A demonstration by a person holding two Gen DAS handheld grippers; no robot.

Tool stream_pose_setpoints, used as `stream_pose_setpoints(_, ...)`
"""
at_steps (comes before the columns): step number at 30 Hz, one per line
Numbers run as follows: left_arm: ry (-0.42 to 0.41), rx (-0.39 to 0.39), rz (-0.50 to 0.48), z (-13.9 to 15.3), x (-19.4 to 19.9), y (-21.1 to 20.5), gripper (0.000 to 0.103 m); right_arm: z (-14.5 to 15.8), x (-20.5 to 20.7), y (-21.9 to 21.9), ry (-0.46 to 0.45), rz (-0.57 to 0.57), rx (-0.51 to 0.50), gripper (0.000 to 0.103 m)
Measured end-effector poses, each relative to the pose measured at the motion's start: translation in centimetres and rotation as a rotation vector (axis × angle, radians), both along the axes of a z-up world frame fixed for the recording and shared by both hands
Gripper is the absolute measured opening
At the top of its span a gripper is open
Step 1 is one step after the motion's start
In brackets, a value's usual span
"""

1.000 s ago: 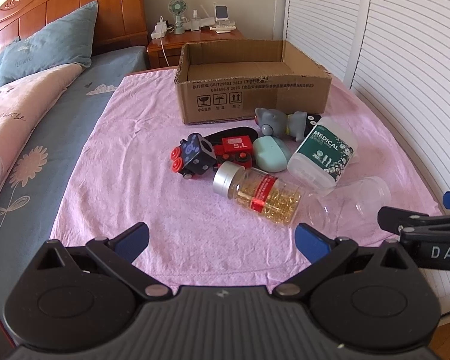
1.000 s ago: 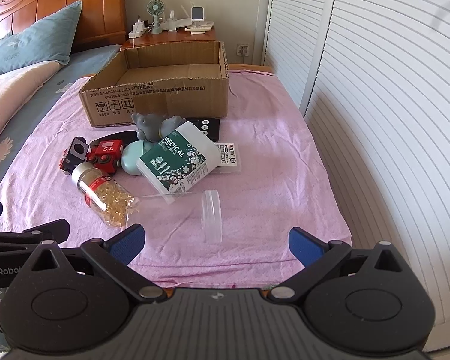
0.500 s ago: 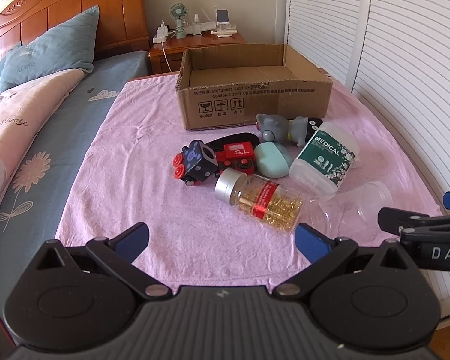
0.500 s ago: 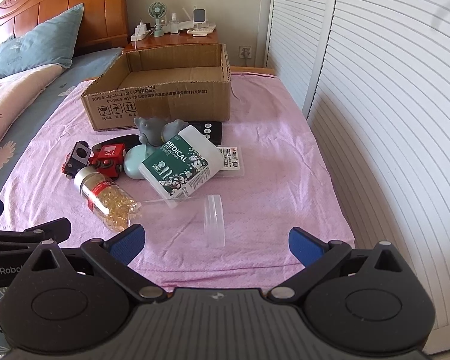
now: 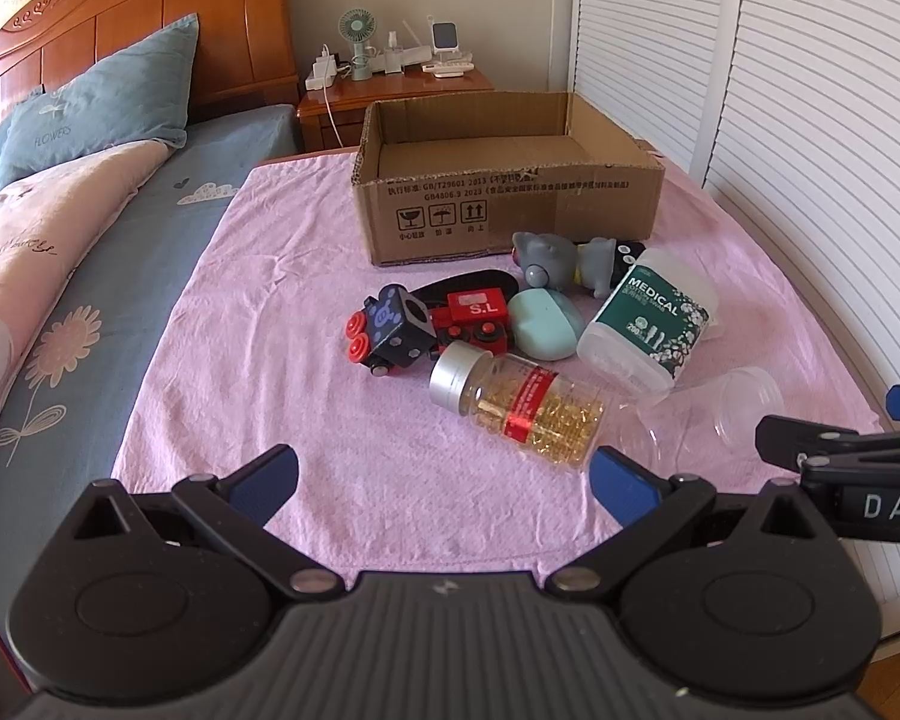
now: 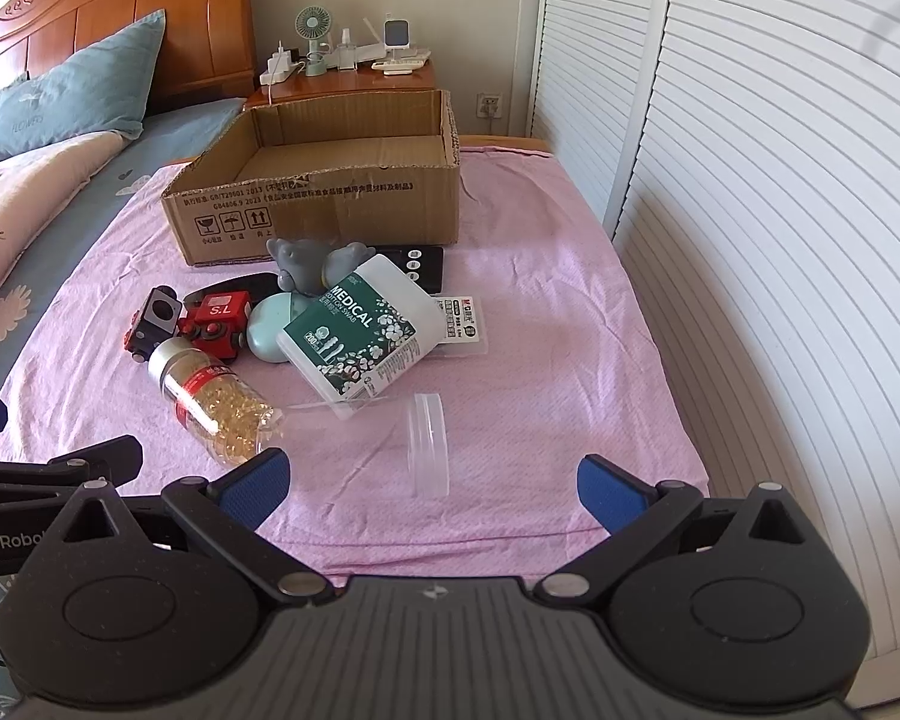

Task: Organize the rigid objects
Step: 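Move left tool toward capsule bottle while right tool moves toward clear jar, then close right gripper on clear plastic jar while left tool nears capsule bottle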

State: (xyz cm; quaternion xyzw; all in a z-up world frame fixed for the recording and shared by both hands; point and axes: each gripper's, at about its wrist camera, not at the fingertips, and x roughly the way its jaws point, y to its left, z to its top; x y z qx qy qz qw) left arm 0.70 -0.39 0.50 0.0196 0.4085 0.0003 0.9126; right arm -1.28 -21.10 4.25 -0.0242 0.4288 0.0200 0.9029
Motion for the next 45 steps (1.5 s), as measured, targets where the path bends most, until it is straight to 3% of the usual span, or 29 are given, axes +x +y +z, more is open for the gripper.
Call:
stream_pose_setpoints(25,-0.023,0.003,-0.052,0.0,0.7,0.2,0.102,0.2,0.3,0.1,-0.012,0.014,-0.004,0.103)
stream_pose_setpoints(31,-0.025,-0.012,-0.145,-0.4,1.1,0.6,0.102,0.2,0.3,0.0,-0.059,0.085,0.017,0.103)
stream_pose_setpoints(36,-0.04,0.021,-0.234,-1.2,1.3,0.7,0.102,-0.5,0.7,-0.6,-0.082,0.158,0.023,0.103)
stream_pose_setpoints(45,0.023,-0.004,-0.346,-4.3,2.7,1.2,0.102,-3.3,1.8,-0.7,0.008,0.232,0.084,0.103)
